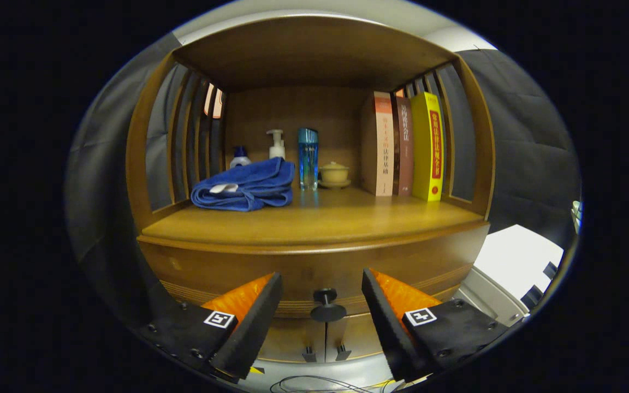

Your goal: Pull open the drawer, take out the items inside it, and place them on the countertop above the cabinet.

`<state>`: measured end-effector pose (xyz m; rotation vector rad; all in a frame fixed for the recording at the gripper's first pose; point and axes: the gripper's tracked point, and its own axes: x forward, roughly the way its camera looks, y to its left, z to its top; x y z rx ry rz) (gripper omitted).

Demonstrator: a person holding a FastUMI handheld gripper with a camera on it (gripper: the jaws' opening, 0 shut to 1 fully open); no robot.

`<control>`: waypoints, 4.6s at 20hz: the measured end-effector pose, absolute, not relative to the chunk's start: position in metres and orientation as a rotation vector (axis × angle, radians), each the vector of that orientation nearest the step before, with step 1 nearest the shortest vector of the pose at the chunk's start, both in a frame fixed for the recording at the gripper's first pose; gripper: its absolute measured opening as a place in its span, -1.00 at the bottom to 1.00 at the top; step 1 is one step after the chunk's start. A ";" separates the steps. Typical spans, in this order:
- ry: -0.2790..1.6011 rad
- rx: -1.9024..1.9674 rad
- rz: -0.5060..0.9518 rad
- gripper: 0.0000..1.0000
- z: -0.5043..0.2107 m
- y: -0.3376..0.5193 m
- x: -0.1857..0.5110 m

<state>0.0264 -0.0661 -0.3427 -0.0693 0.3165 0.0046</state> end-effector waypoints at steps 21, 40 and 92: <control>0.440 -0.092 -0.019 -0.01 -0.401 -0.079 0.032; 0.438 -0.117 -0.001 -0.11 -0.384 -0.083 -0.034; 0.438 -0.110 -0.038 0.32 -0.362 -0.098 -0.122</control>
